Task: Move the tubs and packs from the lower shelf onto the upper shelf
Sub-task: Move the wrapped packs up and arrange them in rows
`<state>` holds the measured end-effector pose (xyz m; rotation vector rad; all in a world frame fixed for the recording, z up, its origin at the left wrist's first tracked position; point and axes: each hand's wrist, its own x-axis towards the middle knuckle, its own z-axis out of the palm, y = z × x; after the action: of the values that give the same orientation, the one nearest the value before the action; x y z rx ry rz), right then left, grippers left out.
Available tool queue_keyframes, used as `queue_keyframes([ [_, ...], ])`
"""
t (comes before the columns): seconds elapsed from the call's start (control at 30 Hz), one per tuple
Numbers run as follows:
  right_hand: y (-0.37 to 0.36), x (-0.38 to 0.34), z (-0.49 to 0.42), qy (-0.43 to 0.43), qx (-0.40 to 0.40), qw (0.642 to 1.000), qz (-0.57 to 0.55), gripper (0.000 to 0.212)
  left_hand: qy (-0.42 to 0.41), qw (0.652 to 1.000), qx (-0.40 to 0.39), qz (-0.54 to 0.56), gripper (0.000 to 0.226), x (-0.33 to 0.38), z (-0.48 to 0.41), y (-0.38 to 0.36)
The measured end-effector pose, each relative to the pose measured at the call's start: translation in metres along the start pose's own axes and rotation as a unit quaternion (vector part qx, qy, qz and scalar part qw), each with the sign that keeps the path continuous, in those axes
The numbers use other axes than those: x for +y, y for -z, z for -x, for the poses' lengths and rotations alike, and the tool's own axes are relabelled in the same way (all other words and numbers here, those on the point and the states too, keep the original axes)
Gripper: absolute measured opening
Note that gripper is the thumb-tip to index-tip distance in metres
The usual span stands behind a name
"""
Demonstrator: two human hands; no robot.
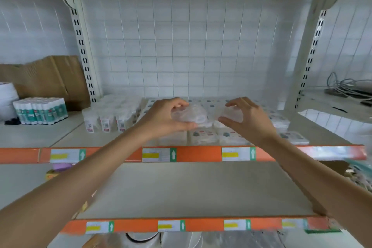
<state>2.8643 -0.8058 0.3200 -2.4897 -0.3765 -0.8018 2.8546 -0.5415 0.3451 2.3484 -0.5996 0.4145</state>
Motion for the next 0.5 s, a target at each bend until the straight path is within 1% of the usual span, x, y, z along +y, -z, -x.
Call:
queue_keyframes([
  [0.1, -0.001, 0.024, -0.033, -0.008, -0.024, 1.0, 0.008, 0.049, 0.024, 1.0, -0.003, 0.004, 0.067, 0.0, -0.029, -0.008],
  [0.23, -0.014, 0.051, -0.065, -0.041, -0.066, 0.997, 0.013, 0.051, 0.038, 0.999, -0.012, -0.012, 0.069, -0.006, -0.054, -0.022],
  [0.37, -0.027, 0.064, -0.078, -0.064, -0.104, 0.992, 0.024, 0.055, 0.058, 0.998, -0.018, -0.013, 0.065, -0.013, -0.068, -0.03],
  [0.5, -0.032, 0.069, -0.081, -0.057, -0.15, 0.986, 0.042, 0.058, 0.057, 0.998, -0.022, -0.015, 0.068, -0.016, -0.08, -0.029],
])
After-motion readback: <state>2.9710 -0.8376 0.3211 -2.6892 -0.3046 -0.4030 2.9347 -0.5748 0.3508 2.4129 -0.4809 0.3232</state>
